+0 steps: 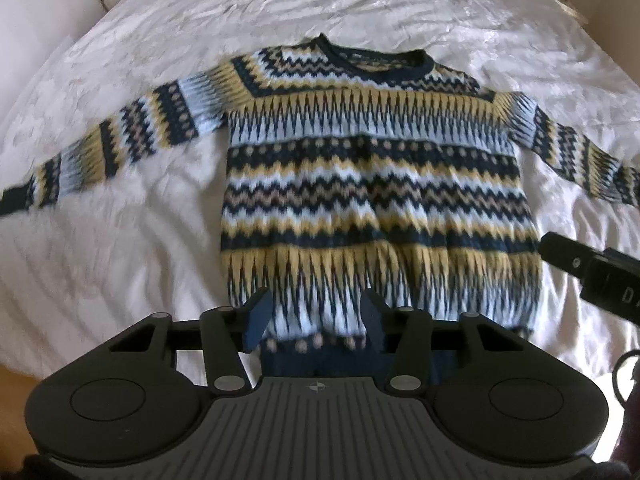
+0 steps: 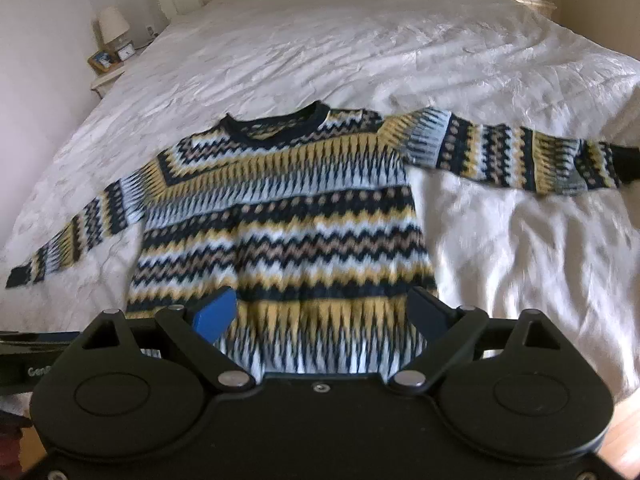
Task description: Fold small clothes
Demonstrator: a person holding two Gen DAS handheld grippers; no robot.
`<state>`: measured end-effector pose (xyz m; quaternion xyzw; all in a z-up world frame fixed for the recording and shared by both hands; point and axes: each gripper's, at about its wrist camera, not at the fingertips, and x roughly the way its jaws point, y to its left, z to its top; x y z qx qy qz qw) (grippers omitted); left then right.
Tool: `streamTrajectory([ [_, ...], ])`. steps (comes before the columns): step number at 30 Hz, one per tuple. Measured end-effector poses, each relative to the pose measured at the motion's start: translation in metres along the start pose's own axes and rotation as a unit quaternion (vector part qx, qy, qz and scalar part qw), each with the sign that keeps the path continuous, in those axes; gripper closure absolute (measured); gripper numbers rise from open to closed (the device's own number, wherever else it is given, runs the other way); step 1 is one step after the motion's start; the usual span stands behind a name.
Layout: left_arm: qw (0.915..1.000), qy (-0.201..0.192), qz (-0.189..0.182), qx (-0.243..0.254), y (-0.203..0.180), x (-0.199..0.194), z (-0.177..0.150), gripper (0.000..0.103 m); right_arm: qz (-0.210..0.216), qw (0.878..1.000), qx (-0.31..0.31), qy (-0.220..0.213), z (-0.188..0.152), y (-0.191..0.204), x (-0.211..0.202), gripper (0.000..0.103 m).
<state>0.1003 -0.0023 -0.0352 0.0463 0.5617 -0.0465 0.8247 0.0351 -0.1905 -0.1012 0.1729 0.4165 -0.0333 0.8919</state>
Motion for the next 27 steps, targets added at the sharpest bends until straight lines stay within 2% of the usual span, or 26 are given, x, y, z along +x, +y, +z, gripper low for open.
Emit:
streamTrajectory([
  [3,0.9999,-0.008,0.002,0.014,-0.001,0.009,0.017,0.055,-0.006,1.0,-0.008,-0.007,0.017,-0.001,0.015,0.016],
  [5,0.9995,-0.022,-0.014,0.018,0.001,0.016,0.027,0.056,-0.008,1.0,-0.016,-0.011,0.032,-0.001,0.027,0.018],
  [9,0.9983,-0.032,-0.049,-0.004,0.008,0.037,0.051,0.056,-0.006,0.999,-0.04,-0.021,0.059,0.0,0.049,0.028],
  [12,0.9983,-0.024,-0.052,-0.002,0.006,0.056,0.074,0.056,-0.01,0.998,-0.054,-0.013,0.08,0.002,0.068,0.038],
  [19,0.9985,-0.028,-0.041,0.024,0.004,0.084,0.115,0.056,-0.02,0.994,-0.103,-0.016,0.133,-0.001,0.114,0.041],
  [27,0.9997,-0.009,-0.02,-0.014,0.017,0.105,0.139,0.056,0.016,0.985,-0.172,-0.004,0.191,-0.006,0.178,0.044],
])
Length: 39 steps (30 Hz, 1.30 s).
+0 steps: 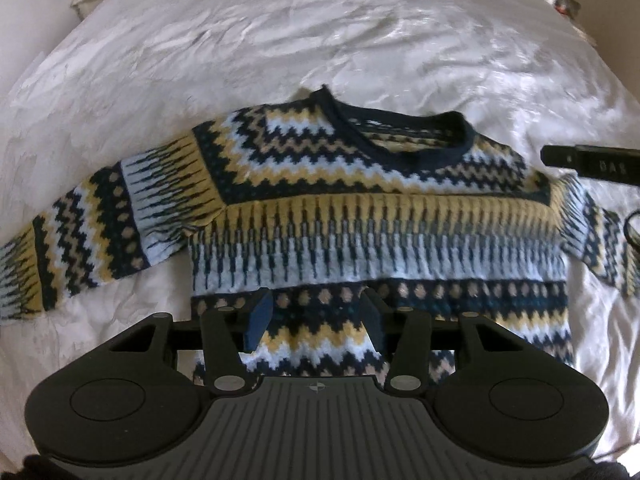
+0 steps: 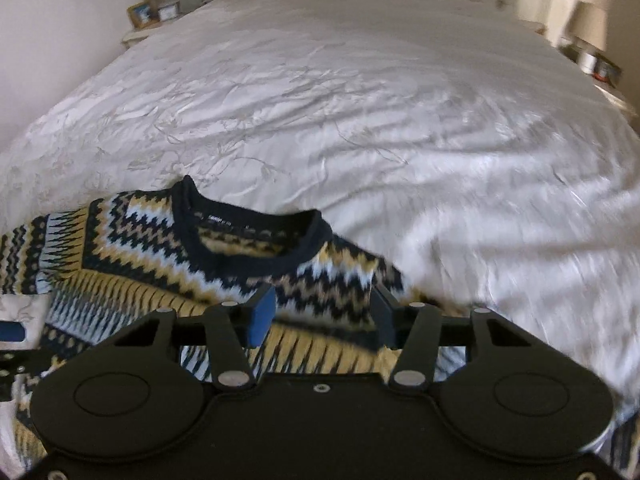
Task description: Fold small clothes
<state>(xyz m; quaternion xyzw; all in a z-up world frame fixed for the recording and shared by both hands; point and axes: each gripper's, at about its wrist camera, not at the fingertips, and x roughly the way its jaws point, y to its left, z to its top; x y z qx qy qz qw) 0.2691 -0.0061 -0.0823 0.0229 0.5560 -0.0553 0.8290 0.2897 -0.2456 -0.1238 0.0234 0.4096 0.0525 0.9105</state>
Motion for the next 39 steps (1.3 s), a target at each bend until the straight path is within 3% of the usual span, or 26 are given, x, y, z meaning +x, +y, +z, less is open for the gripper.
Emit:
streamTrajectory([
  [9,0.9968,0.027,0.039,-0.064,0.006,0.013,0.009,0.056,0.045,0.993,-0.104,0.04,0.04,-0.017,0.088,0.044],
  [20,0.9962,0.046,0.038,-0.063,-0.012,0.053,0.034,0.056,0.129,0.971,-0.163,0.118,0.041,-0.038,0.163,0.045],
  [21,0.9963,0.047,0.036,-0.062,-0.013,0.057,0.037,0.056,0.138,0.969,-0.161,0.123,0.04,-0.039,0.166,0.05],
  [23,0.9967,0.048,0.035,-0.057,-0.015,0.063,0.04,0.056,0.168,0.965,-0.151,0.133,0.041,-0.044,0.171,0.073],
  [24,0.997,0.046,0.033,-0.053,-0.016,0.065,0.042,0.056,0.18,0.963,-0.144,0.139,0.043,-0.045,0.171,0.091],
  [27,0.998,0.039,0.028,-0.041,-0.02,0.07,0.046,0.056,0.179,0.96,-0.17,0.132,0.049,-0.043,0.163,0.092],
  [31,0.9992,0.021,0.022,-0.026,-0.028,0.077,0.052,0.056,0.13,0.969,-0.193,0.082,0.062,-0.042,0.157,0.094],
  [36,0.9994,0.007,0.028,-0.019,-0.033,0.1,0.057,0.056,0.107,0.973,-0.177,0.098,0.056,-0.035,0.176,0.089],
  [38,0.9986,0.025,0.045,-0.014,-0.031,0.117,0.056,0.055,0.098,0.981,-0.139,0.088,0.059,-0.04,0.172,0.076],
  [39,0.9979,0.036,0.052,-0.009,-0.03,0.125,0.055,0.054,0.085,0.987,-0.107,0.078,0.06,-0.047,0.166,0.06],
])
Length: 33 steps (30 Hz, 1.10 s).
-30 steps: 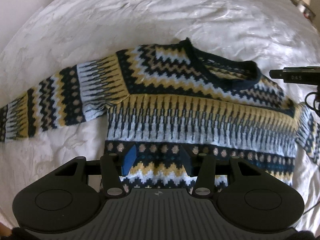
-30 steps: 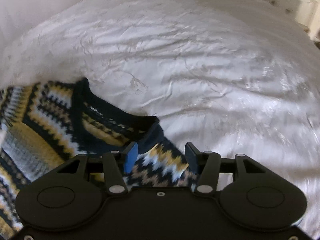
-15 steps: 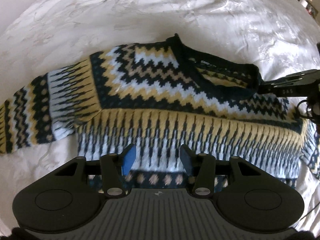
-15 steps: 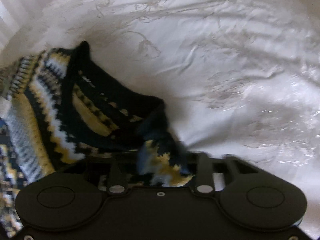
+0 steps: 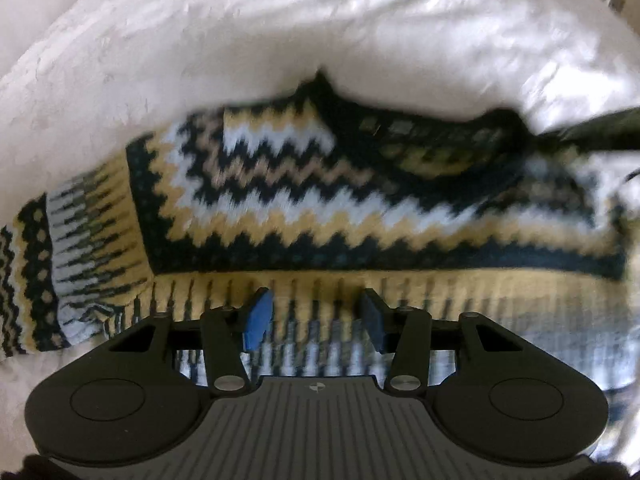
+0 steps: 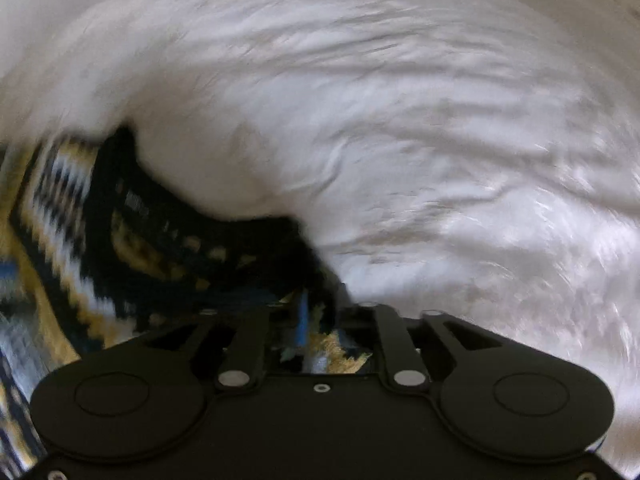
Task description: Fold small clothes
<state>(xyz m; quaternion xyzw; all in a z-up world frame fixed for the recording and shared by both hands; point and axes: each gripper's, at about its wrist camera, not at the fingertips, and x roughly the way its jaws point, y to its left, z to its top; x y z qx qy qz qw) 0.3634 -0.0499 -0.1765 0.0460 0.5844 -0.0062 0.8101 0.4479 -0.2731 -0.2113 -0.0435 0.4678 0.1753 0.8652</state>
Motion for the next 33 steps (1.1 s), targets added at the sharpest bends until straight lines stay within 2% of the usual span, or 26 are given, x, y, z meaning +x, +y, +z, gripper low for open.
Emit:
streamTrajectory([
  [1,1.0,0.004,-0.002,0.008,0.001,0.009,-0.002,0.054,-0.011,0.999,0.028,-0.011,-0.001,-0.003,-0.007,0.056],
  [3,0.9998,-0.008,-0.011,0.015,0.004,0.014,-0.005,0.053,-0.036,0.995,0.086,-0.036,-0.01,-0.011,-0.029,0.056],
  [7,0.9995,-0.015,-0.014,0.024,0.006,0.009,-0.008,0.053,-0.069,0.986,0.147,-0.047,-0.047,-0.016,-0.064,0.051],
  [10,0.9993,-0.016,-0.02,0.026,0.008,0.003,-0.012,0.053,-0.084,0.98,0.178,-0.02,-0.084,-0.02,-0.071,0.051],
  [15,0.9995,-0.013,-0.028,0.011,0.018,-0.019,-0.022,0.054,-0.163,0.964,0.21,0.029,-0.142,-0.039,-0.067,0.053],
  [18,0.9991,-0.028,-0.022,0.021,0.017,-0.043,-0.032,0.054,-0.19,0.959,0.208,0.02,-0.15,-0.044,-0.081,0.051],
  [20,0.9986,-0.039,-0.022,0.028,0.016,-0.062,-0.039,0.054,-0.179,0.955,0.236,-0.022,-0.153,-0.048,-0.102,0.049],
  [22,0.9979,-0.05,-0.026,0.031,0.009,-0.08,-0.045,0.054,-0.169,0.942,0.281,-0.073,-0.167,-0.049,-0.128,0.041],
  [25,0.997,-0.061,-0.035,0.033,-0.005,-0.099,-0.055,0.054,-0.185,0.918,0.334,-0.11,-0.195,-0.052,-0.159,0.04],
  [28,0.9963,-0.062,-0.047,0.035,-0.016,-0.108,-0.067,0.054,-0.215,0.895,0.373,-0.114,-0.228,-0.055,-0.18,0.04],
  [33,0.9954,-0.055,-0.06,0.05,-0.036,-0.118,-0.085,0.054,-0.253,0.871,0.411,-0.091,-0.286,-0.077,-0.214,0.04],
])
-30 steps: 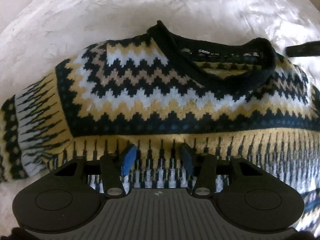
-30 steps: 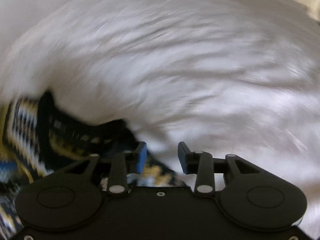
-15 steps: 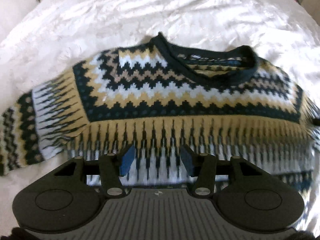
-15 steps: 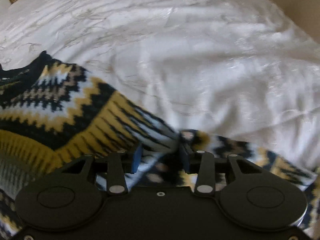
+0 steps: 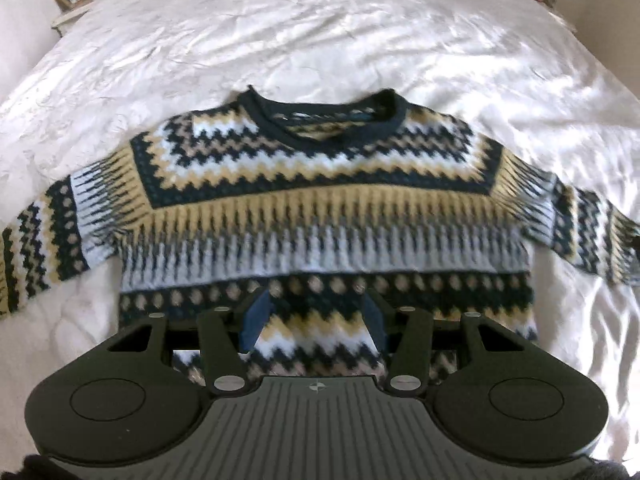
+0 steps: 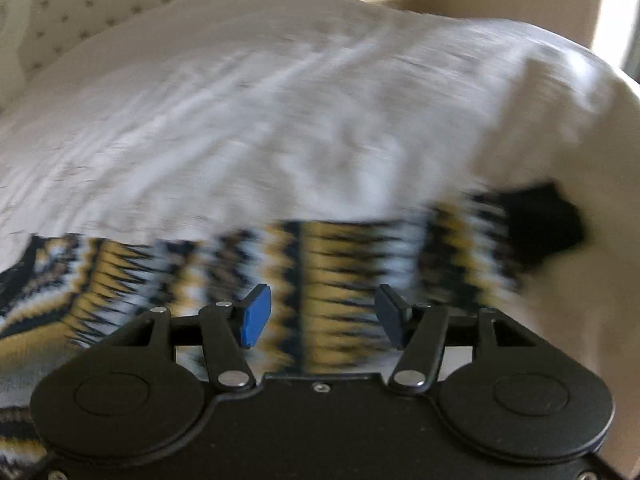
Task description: Fold small clothes
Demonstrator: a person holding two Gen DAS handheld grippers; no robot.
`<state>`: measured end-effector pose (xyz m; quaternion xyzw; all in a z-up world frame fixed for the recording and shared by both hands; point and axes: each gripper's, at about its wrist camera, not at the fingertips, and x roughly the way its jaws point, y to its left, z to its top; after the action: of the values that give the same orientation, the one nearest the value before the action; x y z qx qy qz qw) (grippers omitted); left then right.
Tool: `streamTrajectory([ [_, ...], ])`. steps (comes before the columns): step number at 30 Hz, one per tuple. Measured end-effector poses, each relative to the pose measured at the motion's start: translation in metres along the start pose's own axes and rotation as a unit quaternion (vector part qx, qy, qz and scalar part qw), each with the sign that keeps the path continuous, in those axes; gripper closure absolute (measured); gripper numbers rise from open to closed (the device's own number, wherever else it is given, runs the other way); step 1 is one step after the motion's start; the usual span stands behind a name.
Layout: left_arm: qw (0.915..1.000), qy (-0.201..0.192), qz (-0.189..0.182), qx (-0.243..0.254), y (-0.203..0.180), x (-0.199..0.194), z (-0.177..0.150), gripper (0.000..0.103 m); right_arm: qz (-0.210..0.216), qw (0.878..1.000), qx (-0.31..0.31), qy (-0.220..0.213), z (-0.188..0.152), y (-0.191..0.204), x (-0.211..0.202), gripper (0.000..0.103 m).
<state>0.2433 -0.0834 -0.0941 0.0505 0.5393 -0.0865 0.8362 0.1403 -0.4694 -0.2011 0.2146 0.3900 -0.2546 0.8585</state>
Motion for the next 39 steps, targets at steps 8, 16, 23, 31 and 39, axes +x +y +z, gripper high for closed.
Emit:
streamTrajectory([
  [8,1.0,-0.003,-0.003,-0.004,-0.025,-0.015,-0.013,0.054,-0.068,0.997,-0.037,-0.019,0.027,-0.082,-0.012,0.039],
  [16,0.9997,-0.006,0.004,-0.025,-0.043,-0.027,-0.025,0.054,-0.033,0.997,-0.059,0.03,0.059,-0.135,0.019,0.03],
  [23,0.9986,-0.003,0.023,-0.048,-0.046,-0.032,-0.032,0.054,0.024,0.996,-0.032,0.075,0.064,-0.147,0.046,0.031],
  [31,0.9981,-0.007,0.034,-0.052,-0.049,-0.041,-0.039,0.054,0.026,0.993,-0.061,0.1,0.063,-0.133,0.047,0.092],
  [39,0.9971,-0.026,0.027,-0.066,-0.024,-0.051,-0.042,0.054,0.094,0.994,-0.035,0.035,0.088,-0.113,-0.022,0.093],
])
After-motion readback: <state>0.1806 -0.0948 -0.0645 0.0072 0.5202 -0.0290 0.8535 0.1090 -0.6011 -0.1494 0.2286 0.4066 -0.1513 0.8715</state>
